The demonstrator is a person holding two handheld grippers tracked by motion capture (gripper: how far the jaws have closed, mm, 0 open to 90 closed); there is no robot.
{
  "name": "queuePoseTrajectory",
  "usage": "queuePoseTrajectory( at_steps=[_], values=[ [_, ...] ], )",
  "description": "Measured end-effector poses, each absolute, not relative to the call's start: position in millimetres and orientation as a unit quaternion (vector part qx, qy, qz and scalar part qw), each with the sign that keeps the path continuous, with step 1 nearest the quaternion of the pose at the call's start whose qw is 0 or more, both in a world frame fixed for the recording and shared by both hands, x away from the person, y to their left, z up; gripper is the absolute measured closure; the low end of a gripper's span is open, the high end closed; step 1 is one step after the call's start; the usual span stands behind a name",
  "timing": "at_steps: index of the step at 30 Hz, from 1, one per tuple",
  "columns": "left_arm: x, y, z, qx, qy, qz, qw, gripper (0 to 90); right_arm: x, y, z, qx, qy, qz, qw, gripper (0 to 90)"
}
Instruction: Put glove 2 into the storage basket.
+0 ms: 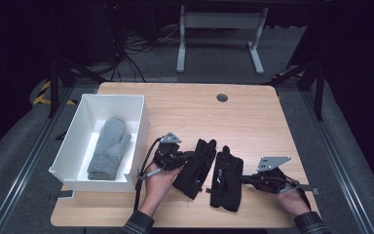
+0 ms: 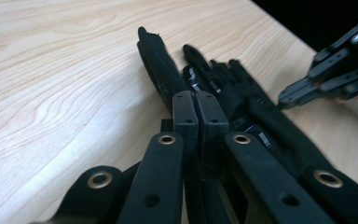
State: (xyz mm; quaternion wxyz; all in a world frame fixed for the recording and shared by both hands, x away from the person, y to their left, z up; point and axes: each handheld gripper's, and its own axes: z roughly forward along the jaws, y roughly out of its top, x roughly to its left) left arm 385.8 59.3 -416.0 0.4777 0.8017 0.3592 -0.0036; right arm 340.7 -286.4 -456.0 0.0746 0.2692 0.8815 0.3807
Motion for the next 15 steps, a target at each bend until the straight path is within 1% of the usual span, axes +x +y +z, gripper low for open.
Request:
queuePoseTrajectory(
  at_steps=[15],
  values=[
    [386, 49, -408, 0.791, 0.344, -0.031, 0.505, 89.2, 346, -267, -457, 0.260, 0.882, 0.387, 0.070, 90.0]
  ],
)
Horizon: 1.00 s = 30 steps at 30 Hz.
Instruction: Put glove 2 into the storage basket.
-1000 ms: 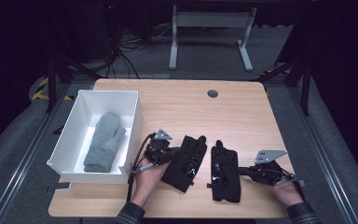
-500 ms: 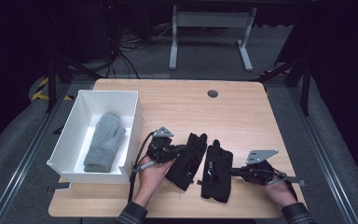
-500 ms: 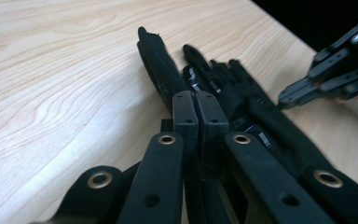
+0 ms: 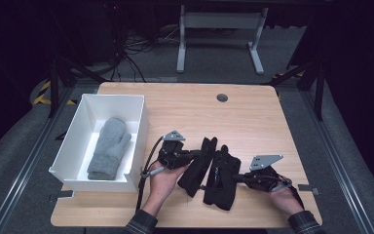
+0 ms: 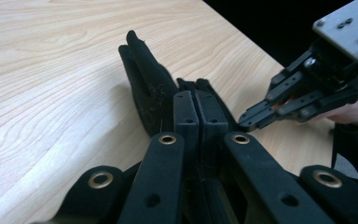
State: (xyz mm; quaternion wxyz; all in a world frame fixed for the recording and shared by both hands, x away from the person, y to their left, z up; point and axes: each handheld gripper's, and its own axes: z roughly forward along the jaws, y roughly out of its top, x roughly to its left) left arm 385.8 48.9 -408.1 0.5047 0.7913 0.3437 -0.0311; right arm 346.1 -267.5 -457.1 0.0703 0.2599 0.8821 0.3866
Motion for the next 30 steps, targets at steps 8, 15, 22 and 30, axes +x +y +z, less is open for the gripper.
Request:
queuePoseTrajectory(
  at_steps=[8, 15, 22, 30],
  values=[
    [385, 41, -405, 0.792, 0.335, -0.039, 0.509, 89.3, 347, -256, -458, 0.249, 0.884, 0.389, 0.064, 90.0],
    [385, 38, -405, 0.794, 0.331, -0.044, 0.508, 89.3, 347, -247, -459, 0.242, 0.887, 0.389, 0.060, 90.0],
    [384, 31, -405, 0.797, 0.323, -0.053, 0.508, 89.4, 346, -237, -460, 0.236, 0.888, 0.389, 0.059, 90.0],
    [382, 16, -409, 0.807, 0.308, -0.065, 0.499, 89.3, 345, -231, -461, 0.238, 0.887, 0.391, 0.061, 90.0]
  ],
)
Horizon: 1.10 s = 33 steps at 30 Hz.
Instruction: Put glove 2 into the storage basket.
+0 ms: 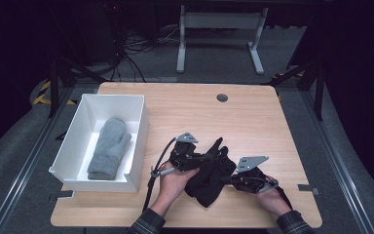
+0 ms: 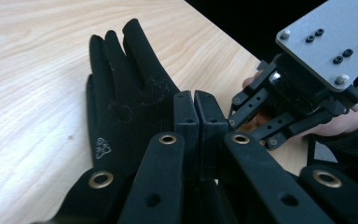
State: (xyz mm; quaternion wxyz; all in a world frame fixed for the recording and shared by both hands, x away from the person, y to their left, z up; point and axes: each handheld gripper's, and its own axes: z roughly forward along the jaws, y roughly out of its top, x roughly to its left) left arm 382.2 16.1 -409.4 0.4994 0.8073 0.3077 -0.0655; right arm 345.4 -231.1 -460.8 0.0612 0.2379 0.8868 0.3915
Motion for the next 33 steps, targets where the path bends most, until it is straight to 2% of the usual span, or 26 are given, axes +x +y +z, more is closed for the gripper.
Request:
queuePoseTrajectory(
  at_steps=[18, 25, 27, 30, 33],
  values=[
    [375, -8, -427, 0.828, 0.288, -0.097, 0.471, 88.8, 346, -224, -462, 0.235, 0.887, 0.392, 0.065, 90.0],
    [375, -7, -426, 0.822, 0.280, -0.105, 0.485, 81.7, 344, -233, -459, 0.235, 0.887, 0.391, 0.070, 90.0],
    [374, -8, -426, 0.823, 0.277, -0.105, 0.485, 81.4, 344, -241, -457, 0.243, 0.884, 0.392, 0.072, 88.7],
    [370, -9, -426, 0.833, 0.269, -0.101, 0.473, 89.9, 343, -254, -454, 0.253, 0.882, 0.390, 0.077, 85.1],
    [367, -12, -429, 0.840, 0.266, -0.099, 0.462, 90.0, 342, -271, -451, 0.269, 0.877, 0.390, 0.084, 77.8]
  ],
)
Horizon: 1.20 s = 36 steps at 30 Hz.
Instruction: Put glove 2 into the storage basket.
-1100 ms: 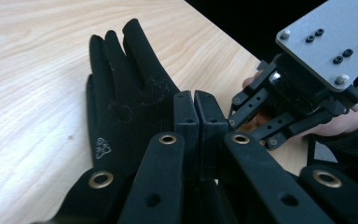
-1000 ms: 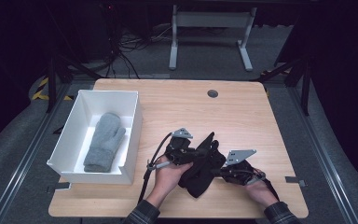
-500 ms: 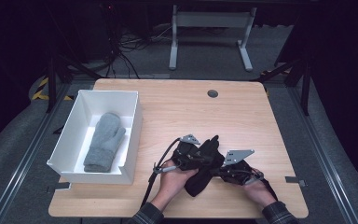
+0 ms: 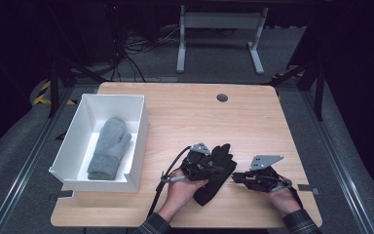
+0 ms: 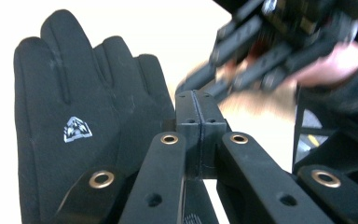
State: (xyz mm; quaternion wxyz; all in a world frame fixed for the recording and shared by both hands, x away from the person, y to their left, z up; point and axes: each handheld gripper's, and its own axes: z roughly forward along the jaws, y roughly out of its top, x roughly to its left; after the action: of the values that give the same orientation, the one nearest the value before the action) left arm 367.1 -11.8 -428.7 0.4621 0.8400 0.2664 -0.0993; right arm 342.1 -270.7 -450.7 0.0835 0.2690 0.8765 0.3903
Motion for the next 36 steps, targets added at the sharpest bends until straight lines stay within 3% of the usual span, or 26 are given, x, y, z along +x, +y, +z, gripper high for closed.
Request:
queuePoseTrajectory(
  at_steps=[7, 15, 29, 34, 35, 36],
  values=[
    [360, -24, -447, 0.857, 0.259, -0.115, 0.431, 90.0, 350, -300, -454, 0.314, 0.861, 0.385, 0.107, 51.9],
    [355, -25, -455, 0.888, 0.245, -0.088, 0.379, 90.0, 355, -299, -461, 0.322, 0.861, 0.370, 0.133, 33.8],
    [353, -1, -448, 0.908, 0.225, -0.063, 0.347, 90.0, 356, -294, -467, 0.317, 0.861, 0.367, 0.151, 25.2],
    [354, 1, -440, 0.909, 0.213, -0.054, 0.354, 71.1, 356, -293, -469, 0.316, 0.859, 0.373, 0.153, 21.8],
    [354, 2, -437, 0.907, 0.216, -0.048, 0.358, 71.1, 356, -293, -469, 0.315, 0.859, 0.373, 0.152, 21.4],
    [355, 4, -434, 0.909, 0.213, -0.046, 0.356, 64.7, 356, -293, -469, 0.315, 0.860, 0.373, 0.152, 21.4]
  ],
)
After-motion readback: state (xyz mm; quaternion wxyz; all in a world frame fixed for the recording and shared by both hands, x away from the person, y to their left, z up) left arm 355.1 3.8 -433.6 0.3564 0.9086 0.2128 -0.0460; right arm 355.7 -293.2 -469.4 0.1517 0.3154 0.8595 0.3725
